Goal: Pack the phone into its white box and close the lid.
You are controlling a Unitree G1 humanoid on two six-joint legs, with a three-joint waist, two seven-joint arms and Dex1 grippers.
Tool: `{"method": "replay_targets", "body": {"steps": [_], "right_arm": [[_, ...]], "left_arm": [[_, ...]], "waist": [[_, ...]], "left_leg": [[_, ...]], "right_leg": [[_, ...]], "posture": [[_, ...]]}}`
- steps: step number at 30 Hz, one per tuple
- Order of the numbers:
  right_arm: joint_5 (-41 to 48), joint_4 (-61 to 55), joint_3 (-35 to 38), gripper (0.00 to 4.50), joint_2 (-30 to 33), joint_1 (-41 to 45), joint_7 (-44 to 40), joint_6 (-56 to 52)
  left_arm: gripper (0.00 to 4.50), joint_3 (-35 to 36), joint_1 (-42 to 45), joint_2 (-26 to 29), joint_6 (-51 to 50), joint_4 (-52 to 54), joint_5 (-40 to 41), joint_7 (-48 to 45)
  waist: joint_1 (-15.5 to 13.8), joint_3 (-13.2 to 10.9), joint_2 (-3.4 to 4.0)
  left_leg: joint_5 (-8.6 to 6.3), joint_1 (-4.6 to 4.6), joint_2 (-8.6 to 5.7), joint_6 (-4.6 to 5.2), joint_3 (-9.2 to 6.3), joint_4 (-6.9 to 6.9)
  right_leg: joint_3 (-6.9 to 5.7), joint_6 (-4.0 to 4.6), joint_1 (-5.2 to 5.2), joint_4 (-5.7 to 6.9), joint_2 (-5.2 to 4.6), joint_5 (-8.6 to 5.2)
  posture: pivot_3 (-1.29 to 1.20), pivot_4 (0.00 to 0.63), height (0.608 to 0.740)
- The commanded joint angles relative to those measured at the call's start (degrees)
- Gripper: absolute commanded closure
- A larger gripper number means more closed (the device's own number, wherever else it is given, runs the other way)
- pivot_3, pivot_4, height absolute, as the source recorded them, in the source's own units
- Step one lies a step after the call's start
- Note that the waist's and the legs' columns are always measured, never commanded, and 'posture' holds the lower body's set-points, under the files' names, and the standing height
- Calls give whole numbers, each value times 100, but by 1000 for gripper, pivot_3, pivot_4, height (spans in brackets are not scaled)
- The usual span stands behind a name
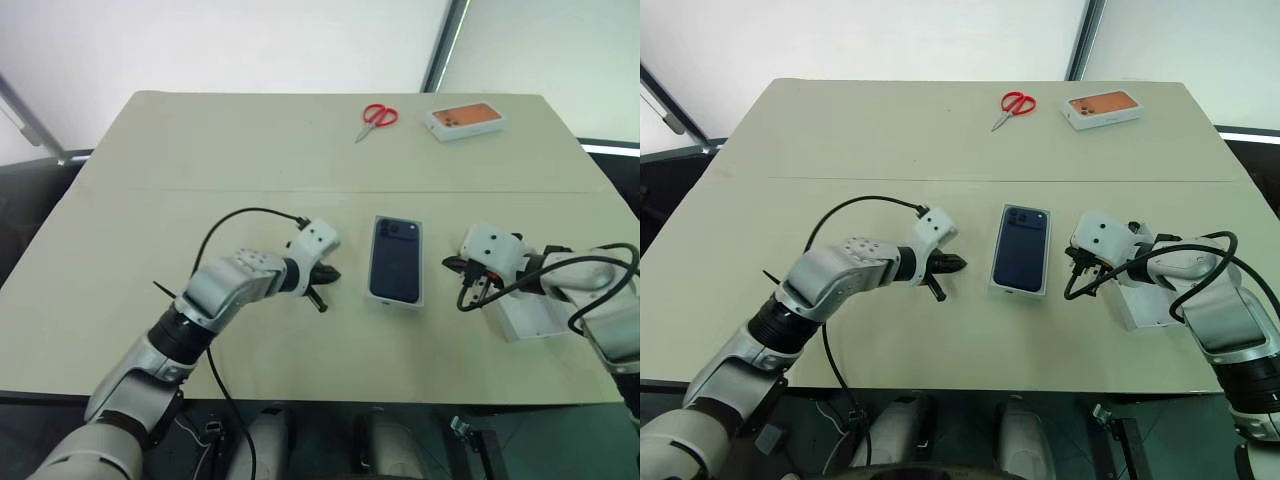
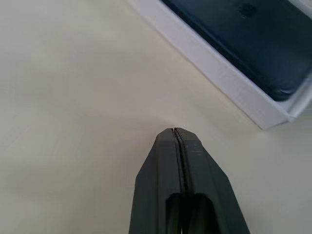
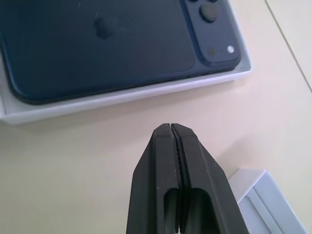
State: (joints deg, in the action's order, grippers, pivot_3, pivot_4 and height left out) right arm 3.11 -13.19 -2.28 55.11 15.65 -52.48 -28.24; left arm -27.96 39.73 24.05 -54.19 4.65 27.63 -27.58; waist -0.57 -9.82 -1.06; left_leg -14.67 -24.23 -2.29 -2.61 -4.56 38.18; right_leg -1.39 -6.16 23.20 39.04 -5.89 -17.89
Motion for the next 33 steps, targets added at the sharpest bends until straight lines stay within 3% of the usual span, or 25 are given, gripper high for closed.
{"method": "replay_targets", "body": {"steps": [1, 10, 23, 33], "right_arm": [[-121, -322, -208, 4500, -32, -3, -11, 80], [-365, -428, -696, 4500, -307, 56, 61, 63], [3, -953, -117, 4500, 61, -512, -475, 41], [128, -1216, 115, 4500, 296, -958, -842, -4]], "left_arm": [[4451, -157, 394, -247, 309, -220, -321, -494], [4451, -425, 635, -859, 340, -752, -799, -1184], [4451, -352, 535, -1521, -150, -574, -770, -1709], [4451, -548, 589, -1545, -416, -343, -804, -2278]], "waist": [[2, 0, 0], [25, 0, 0], [-3, 1, 2], [3, 2, 3]], "left_leg": [[-5, 0, 0, 10, 0, 0], [-13, 0, 0, 25, -1, 4], [-15, 0, -4, 28, -5, 8], [-18, 2, -2, 33, -4, 7]], "right_leg": [[0, 0, 0, 1, 1, 0], [-4, -1, 0, 4, 2, 0], [-7, -4, -8, 0, 0, -2], [-7, -4, -9, 1, 1, -2]], "posture": [[0, 150, 697], [0, 150, 697], [0, 150, 697], [0, 150, 697]]}}
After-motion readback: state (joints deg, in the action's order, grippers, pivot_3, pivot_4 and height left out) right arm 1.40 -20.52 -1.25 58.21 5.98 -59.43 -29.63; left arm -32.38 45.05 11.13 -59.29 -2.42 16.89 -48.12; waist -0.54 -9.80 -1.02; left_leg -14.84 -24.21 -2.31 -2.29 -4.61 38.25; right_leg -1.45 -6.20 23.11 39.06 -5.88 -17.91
